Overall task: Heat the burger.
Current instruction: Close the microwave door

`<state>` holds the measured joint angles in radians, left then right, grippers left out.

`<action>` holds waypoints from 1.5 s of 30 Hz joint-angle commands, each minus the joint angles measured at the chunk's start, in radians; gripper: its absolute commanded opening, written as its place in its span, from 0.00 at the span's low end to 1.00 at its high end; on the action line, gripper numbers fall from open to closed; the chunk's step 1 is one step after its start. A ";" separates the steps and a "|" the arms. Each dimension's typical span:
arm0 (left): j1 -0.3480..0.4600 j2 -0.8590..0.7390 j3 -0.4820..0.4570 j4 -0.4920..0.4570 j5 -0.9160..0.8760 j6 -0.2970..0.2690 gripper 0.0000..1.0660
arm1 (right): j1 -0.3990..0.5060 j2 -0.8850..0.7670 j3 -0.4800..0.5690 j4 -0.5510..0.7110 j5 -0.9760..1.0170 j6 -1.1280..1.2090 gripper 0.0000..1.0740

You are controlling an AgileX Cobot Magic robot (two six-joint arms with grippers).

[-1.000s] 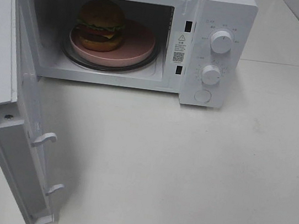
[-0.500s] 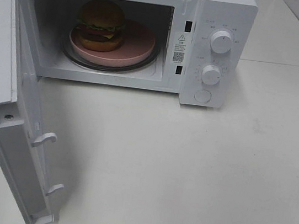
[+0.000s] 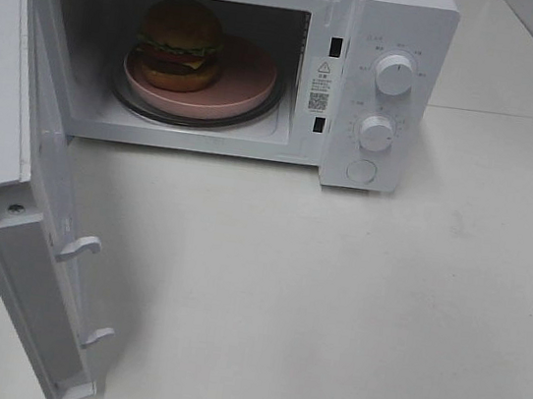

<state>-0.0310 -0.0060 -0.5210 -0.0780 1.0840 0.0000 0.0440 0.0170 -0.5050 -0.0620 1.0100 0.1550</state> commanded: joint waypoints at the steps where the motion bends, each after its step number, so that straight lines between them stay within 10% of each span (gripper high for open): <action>1: 0.003 -0.015 0.003 0.002 -0.014 0.000 0.92 | -0.020 -0.051 0.003 0.008 -0.013 -0.015 0.69; 45: 0.003 -0.014 0.003 0.002 -0.014 0.000 0.92 | -0.029 -0.048 0.003 0.010 -0.013 -0.023 0.69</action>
<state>-0.0310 -0.0060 -0.5210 -0.0770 1.0840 0.0000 0.0200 -0.0040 -0.5050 -0.0540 1.0100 0.1450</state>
